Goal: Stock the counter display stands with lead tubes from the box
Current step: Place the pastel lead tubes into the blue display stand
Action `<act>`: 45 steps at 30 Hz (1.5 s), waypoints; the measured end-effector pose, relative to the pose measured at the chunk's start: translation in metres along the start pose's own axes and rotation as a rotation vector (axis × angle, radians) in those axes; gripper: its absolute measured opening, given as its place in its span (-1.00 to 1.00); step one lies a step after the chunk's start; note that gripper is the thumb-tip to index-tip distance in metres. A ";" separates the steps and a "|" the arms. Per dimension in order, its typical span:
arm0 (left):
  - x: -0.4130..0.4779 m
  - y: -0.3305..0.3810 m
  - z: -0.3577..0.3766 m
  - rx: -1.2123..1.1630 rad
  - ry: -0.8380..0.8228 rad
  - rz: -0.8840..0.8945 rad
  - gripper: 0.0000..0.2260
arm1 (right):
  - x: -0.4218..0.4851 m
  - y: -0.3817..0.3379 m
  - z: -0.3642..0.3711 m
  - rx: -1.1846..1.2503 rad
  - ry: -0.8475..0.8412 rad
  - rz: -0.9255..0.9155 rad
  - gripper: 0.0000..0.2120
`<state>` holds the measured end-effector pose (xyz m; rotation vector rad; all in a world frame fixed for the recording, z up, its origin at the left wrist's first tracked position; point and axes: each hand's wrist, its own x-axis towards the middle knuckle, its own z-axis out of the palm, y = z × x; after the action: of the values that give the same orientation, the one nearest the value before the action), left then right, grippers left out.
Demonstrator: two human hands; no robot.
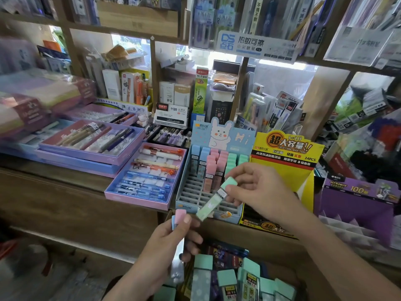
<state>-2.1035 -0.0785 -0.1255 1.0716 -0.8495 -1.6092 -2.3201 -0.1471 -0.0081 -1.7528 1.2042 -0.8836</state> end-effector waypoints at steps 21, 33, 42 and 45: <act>-0.002 0.006 0.006 -0.096 0.010 -0.108 -0.78 | 0.002 0.035 -0.033 -0.137 0.247 -0.167 -0.78; -0.002 0.008 0.005 -0.154 -0.017 -0.080 -0.68 | 0.006 0.035 -0.026 -0.480 0.167 -0.261 -0.85; -0.002 0.005 0.005 -0.109 -0.023 -0.016 -0.63 | 0.002 0.031 -0.025 -0.626 0.208 -0.320 -0.80; -0.003 0.007 0.006 -0.083 -0.020 -0.018 -0.58 | -0.004 0.029 -0.019 -0.580 0.277 -0.351 -0.80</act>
<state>-2.1064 -0.0775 -0.1166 1.0090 -0.7810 -1.6585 -2.3493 -0.1535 -0.0262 -2.4214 1.4579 -1.0776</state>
